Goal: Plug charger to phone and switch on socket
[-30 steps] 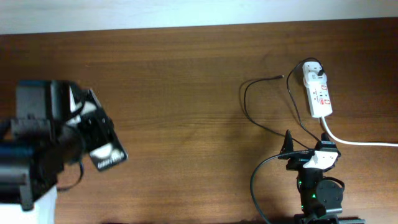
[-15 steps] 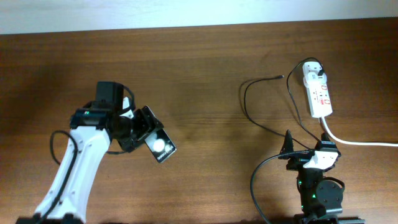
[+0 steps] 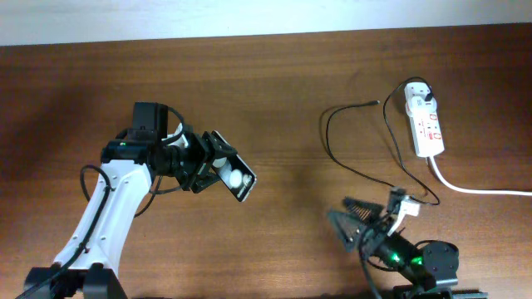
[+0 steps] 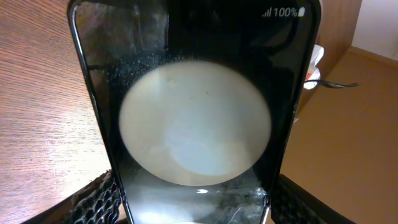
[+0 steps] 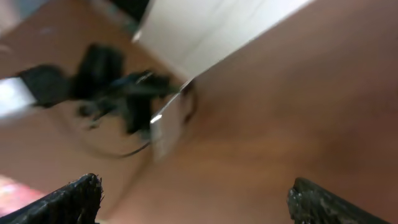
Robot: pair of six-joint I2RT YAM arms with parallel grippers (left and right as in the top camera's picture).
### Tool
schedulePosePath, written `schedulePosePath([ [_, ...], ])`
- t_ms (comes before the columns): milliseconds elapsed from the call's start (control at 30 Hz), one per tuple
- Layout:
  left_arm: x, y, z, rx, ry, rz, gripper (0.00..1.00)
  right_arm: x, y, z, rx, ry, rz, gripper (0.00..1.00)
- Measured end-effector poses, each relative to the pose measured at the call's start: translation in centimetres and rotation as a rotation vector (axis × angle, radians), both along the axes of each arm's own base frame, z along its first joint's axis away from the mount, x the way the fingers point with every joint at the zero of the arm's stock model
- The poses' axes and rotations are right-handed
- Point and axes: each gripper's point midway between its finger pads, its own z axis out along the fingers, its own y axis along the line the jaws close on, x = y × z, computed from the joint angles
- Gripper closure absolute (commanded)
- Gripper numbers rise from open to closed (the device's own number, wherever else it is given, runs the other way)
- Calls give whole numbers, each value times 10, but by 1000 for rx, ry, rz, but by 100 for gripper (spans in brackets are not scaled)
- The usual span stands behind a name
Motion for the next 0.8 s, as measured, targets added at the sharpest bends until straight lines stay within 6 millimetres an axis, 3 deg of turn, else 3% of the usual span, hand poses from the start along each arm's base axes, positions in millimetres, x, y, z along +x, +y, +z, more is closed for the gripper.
schedulePosePath([
  [33,0,0,0,0,0,0,41,-9,7,2,53,54,67,0],
  [200,5,0,2,-6,-13,13,42,-24,17,20,56,-25,169,0],
  [233,5,-1,2,-7,-13,13,41,-24,17,35,42,-58,169,0],
  [333,4,-1,1,-8,-11,12,41,-7,18,58,-16,-39,169,0],
  [400,4,-1,1,-10,-9,14,41,20,18,57,-78,31,174,0],
  [433,4,-1,2,-11,-9,14,41,21,21,47,-106,120,181,0],
  [533,4,-1,1,-13,-9,13,41,44,56,24,-346,211,184,0],
  [567,4,-1,1,-13,-8,13,41,36,82,22,-412,183,225,0],
  [600,4,-1,1,-13,-7,13,41,39,91,20,-469,153,165,0],
  [700,4,-1,1,-13,-8,13,41,41,128,34,-488,35,68,0],
  [800,4,-1,1,-13,-7,13,40,61,146,21,-471,49,-12,7],
])
